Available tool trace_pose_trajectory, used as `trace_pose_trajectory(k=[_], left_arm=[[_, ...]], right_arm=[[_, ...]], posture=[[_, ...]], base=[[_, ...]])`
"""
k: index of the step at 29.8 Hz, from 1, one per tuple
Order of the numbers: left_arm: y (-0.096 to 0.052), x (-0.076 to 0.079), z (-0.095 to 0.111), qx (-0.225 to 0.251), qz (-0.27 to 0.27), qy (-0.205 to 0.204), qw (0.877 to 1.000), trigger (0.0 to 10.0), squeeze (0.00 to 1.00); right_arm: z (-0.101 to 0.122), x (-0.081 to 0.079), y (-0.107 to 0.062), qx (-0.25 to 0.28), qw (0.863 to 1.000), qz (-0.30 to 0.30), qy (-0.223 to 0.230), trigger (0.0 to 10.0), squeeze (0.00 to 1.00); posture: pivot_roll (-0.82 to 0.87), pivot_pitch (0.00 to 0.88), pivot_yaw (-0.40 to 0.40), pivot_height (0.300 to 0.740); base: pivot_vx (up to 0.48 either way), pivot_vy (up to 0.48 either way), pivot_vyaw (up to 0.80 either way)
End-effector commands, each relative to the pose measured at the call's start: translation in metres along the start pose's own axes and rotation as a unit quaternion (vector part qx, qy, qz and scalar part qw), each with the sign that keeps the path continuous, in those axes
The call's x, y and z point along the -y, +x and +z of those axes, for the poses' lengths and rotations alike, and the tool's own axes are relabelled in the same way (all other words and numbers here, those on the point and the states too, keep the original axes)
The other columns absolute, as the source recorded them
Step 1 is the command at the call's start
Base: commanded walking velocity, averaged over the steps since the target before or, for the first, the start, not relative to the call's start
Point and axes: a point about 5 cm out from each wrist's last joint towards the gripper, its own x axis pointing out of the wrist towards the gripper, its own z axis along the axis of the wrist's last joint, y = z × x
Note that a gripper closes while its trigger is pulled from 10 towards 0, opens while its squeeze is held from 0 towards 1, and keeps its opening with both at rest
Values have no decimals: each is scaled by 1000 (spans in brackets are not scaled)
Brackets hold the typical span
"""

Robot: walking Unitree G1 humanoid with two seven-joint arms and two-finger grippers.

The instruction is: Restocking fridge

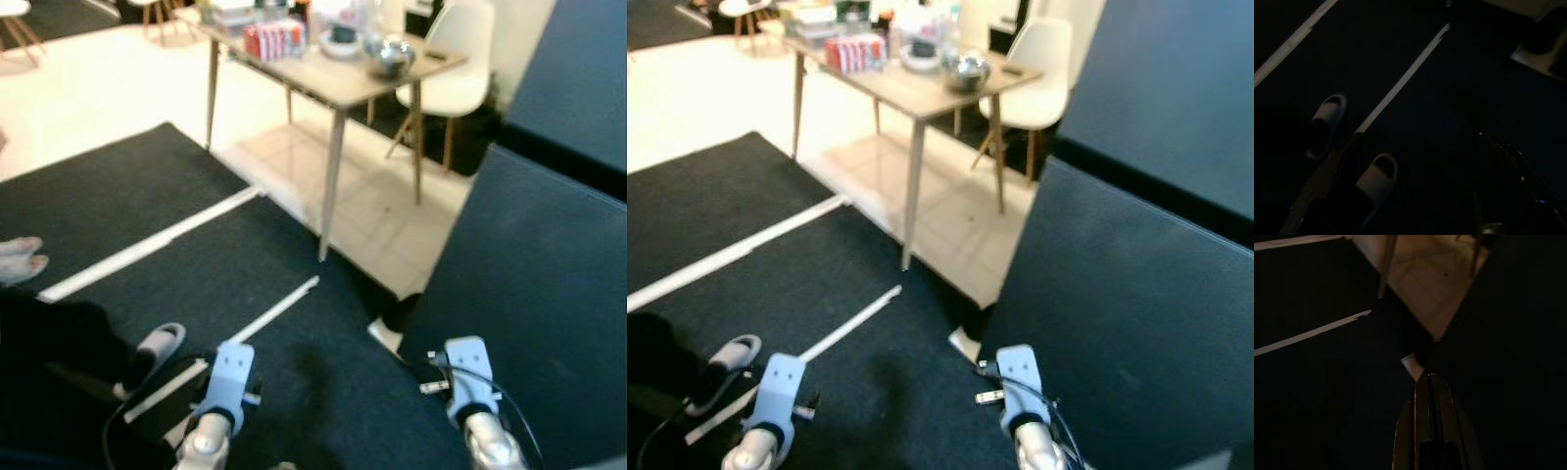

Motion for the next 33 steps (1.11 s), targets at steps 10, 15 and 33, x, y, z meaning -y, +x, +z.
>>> trace_pose_trajectory(k=[10,15,33], left_arm=[[-1,2,-3,-11,3,-8,1000,10000,0],[0,1,-3,-12,7,-12,1000,10000,0],[3,1,2,-8,10,-14,1000,10000,0]], right_arm=[[-3,3,-1,-6,1000,-2,-3,10000,0],[-2,2,-1,-2,1000,-1,-1,10000,0],[0,0,-1,7,1000,7,14,10000,0]], posture=[[-64,39,-50,740],[-65,41,-51,740],[-66,44,-51,740]], base=[[0,0,794],[0,0,676],[138,0,89]])
